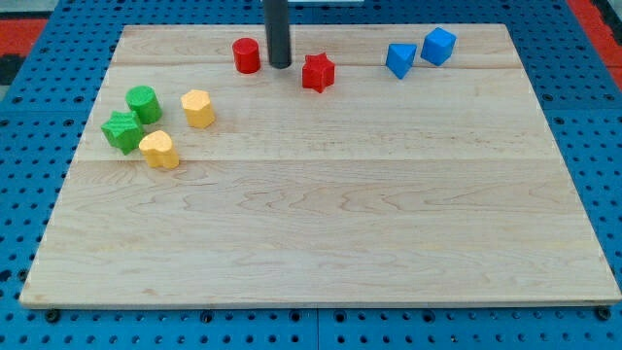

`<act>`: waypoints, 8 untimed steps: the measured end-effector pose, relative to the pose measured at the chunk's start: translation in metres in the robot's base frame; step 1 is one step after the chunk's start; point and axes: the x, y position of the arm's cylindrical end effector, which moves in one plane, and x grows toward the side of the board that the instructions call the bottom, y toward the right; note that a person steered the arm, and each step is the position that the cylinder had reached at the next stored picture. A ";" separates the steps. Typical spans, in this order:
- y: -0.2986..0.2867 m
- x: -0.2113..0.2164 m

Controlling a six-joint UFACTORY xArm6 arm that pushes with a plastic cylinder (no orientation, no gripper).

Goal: Push the red star into the green circle

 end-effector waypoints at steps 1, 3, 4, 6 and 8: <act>0.086 0.002; -0.004 0.085; -0.062 0.089; -0.060 0.048; -0.140 0.081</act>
